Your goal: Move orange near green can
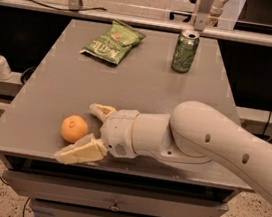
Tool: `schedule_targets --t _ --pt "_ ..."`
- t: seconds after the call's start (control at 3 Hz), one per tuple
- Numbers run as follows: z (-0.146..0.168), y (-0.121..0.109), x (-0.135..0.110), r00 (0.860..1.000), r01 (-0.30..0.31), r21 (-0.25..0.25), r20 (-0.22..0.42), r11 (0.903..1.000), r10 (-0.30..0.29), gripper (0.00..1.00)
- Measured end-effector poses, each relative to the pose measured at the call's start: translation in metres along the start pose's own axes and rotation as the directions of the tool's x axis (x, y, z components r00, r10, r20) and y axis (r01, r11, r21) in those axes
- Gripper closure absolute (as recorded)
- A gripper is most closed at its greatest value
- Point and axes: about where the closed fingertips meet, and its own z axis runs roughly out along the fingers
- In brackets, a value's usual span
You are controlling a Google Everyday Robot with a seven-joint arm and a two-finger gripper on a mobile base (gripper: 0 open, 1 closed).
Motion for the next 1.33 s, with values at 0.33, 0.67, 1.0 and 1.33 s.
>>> schedule_targets --t 0.33,0.67,1.0,1.33 --pt "-0.001 -0.003 -0.004 1.0 0.017 0.015 0.004 0.9997 -0.017 0.41" --pt "-0.009 -0.012 -0.013 0.999 0.036 0.045 0.005 0.9984 -0.036 0.64" --pt "-0.026 -0.023 -0.023 0.998 0.057 0.094 0.003 0.9939 -0.057 0.87" --pt "-0.074 -0.045 -0.035 0.994 0.103 0.191 -0.057 0.9762 -0.093 1.0"
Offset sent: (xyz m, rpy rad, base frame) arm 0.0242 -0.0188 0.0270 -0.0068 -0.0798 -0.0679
